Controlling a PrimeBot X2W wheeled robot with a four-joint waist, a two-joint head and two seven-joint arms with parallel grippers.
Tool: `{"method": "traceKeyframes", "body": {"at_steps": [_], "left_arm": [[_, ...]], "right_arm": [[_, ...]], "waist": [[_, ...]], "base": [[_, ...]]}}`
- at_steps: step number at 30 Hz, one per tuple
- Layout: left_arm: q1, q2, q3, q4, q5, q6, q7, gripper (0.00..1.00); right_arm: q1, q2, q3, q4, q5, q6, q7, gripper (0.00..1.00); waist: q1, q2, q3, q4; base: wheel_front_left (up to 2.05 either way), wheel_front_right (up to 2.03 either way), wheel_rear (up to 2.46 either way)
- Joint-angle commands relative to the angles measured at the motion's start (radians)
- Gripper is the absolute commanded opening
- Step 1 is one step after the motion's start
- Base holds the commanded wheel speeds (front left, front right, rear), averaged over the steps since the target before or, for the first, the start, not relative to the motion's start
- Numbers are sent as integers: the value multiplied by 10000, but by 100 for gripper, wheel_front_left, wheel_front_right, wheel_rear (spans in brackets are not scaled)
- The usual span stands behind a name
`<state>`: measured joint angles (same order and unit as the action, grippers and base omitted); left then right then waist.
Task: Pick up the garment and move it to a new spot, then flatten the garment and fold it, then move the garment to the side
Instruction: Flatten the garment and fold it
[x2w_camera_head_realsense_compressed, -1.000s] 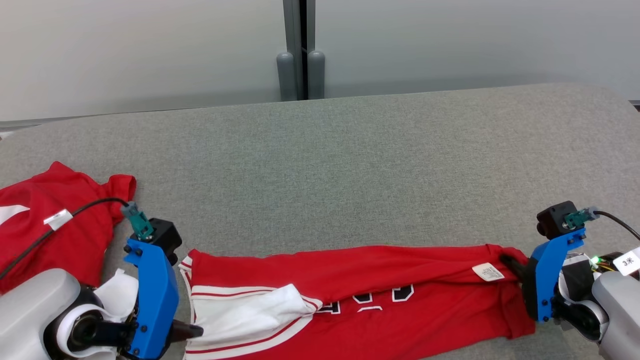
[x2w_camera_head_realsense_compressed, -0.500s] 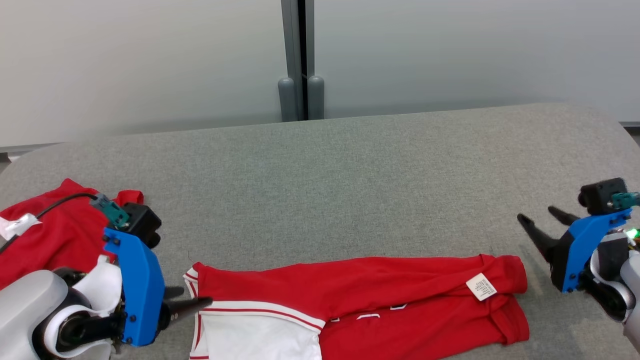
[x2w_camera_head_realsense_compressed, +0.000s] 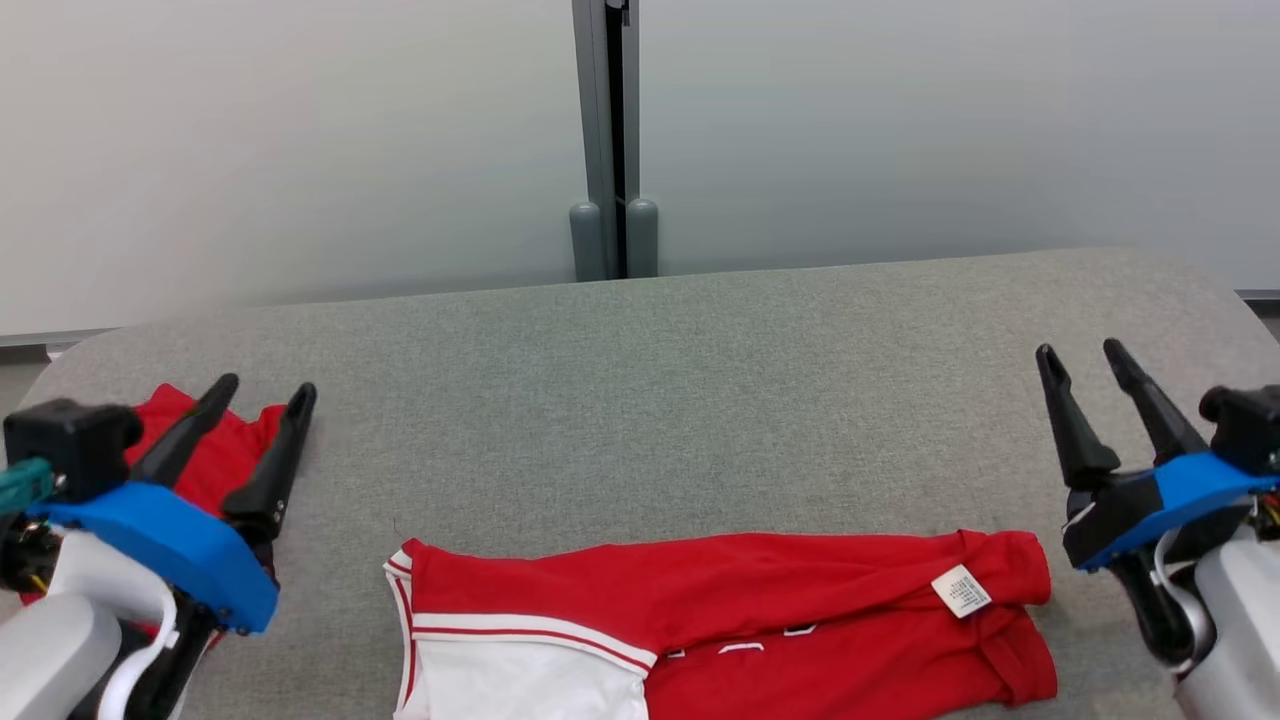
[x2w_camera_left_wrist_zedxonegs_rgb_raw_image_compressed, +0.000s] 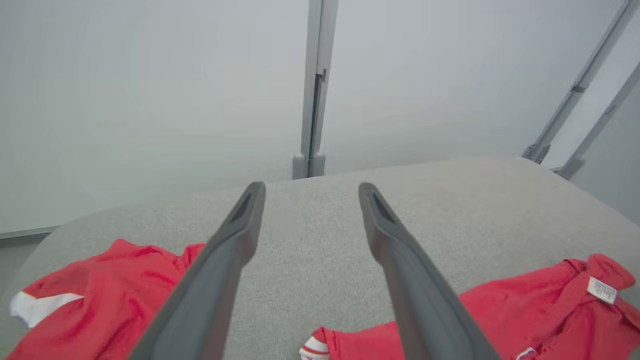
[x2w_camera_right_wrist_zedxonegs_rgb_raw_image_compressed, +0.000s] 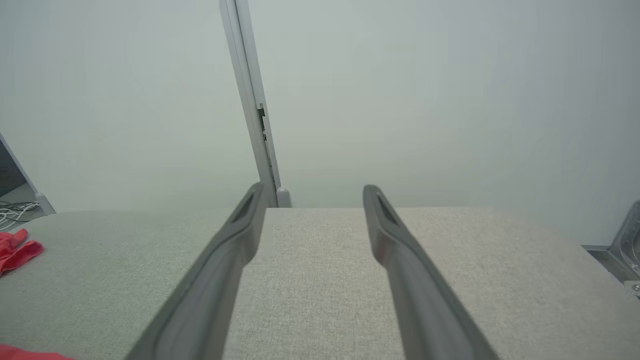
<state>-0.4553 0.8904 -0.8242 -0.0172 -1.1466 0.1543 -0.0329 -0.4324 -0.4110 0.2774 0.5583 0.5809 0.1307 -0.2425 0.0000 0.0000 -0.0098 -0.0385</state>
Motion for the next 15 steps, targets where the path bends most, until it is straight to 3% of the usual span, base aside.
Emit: {"method": "traceKeyframes", "body": {"at_steps": [1, 4, 8, 11, 15], "left_arm": [[368, -24, 129, 53, 339, 340, -653, 100], [1107, -472, 528, 70, 408, 1026, -1922, 100], [2196, -1250, 1369, 1, 804, 1530, -2313, 100], [3121, -2277, 2586, -157, 1818, 1574, -2323, 100], [4437, -3563, 3988, -30, 3175, 1163, -2329, 100]], "right_arm": [[506, 210, -264, -238, -198, 1, -90, 100], [1316, 634, -1060, -803, -517, 1, -176, 100], [2494, 1252, -1840, -1504, -838, 1, -219, 100], [3213, 1474, -2230, -1934, -1002, 1, -237, 100], [3891, 1748, -2715, -2005, -1408, 1, -235, 100]], "waist": [[0, 0, -29, 33], [0, 0, -81, 99], [0, 0, -96, 209], [0, 0, -81, 266], [0, 0, -50, 291]], "base": [[0, 0, 0], [0, 0, 0], [0, 0, 0], [0, 0, 0], [0, 0, 0]]}}
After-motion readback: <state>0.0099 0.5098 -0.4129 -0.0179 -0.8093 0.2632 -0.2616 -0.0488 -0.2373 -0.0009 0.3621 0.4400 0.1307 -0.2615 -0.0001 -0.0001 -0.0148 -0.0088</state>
